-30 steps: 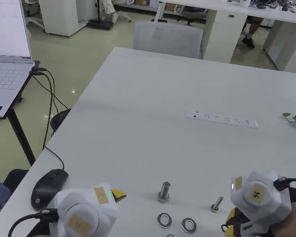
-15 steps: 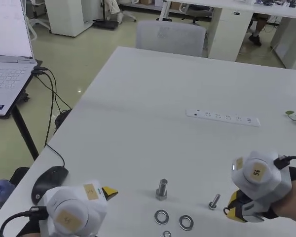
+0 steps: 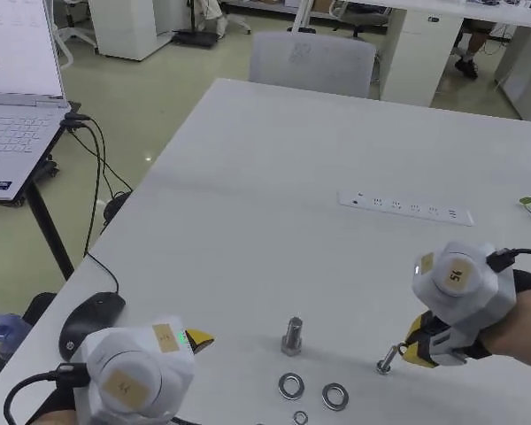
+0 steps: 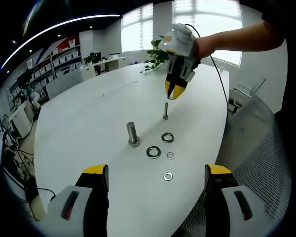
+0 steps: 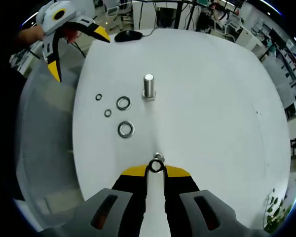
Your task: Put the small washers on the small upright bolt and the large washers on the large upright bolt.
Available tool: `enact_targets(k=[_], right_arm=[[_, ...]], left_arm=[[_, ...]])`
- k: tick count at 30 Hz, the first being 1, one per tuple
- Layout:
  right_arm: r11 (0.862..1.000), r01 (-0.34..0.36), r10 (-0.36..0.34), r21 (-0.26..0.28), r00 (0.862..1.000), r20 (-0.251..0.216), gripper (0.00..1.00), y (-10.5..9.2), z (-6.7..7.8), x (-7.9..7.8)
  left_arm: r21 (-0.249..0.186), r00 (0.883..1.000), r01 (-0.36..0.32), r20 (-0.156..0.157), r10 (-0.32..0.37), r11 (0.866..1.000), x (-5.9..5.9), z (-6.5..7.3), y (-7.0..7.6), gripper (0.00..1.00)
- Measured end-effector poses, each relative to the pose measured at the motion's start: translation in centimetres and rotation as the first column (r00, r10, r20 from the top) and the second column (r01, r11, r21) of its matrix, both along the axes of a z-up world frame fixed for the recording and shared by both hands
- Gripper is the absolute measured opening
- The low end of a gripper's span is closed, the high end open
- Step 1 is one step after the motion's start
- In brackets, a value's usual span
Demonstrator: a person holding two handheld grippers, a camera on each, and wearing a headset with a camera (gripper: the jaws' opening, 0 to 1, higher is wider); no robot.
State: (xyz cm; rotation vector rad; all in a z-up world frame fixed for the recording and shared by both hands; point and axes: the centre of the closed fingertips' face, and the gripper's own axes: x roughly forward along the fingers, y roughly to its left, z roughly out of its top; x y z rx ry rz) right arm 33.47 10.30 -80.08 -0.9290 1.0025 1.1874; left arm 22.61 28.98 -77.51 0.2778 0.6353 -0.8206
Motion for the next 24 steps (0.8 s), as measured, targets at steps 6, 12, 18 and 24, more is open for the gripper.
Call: enact_targets(k=[6,12,18,24], right_arm=[[1.0,0.009,-0.009,0.002,1.0,-0.002,0.13,0.2,-0.4,0.7],[1.0,0.007,-0.007,-0.01,1.0,-0.016,0.13,0.1,-0.9,0.8],[1.0,0.0,0.0,-0.006,1.0,-0.018,0.13,0.2,-0.9,0.8],[1.0,-0.001,0.001,-0.012,1.0,-0.024,0.13,0.3,-1.1,0.8]], left_arm=[[-0.004,1.0,0.006,0.0,-0.006,1.0,0.0,0.1,-0.3,0.79],[0.0,1.0,0.013,-0.003,-0.013,1.0,0.0,0.1,-0.4,0.79],[0.002,1.0,0.013,-0.002,-0.013,1.0,0.1,0.1,-0.4,0.79],[0.001,1.0,0.01,-0.003,-0.01,1.0,0.1,0.1,-0.3,0.79]])
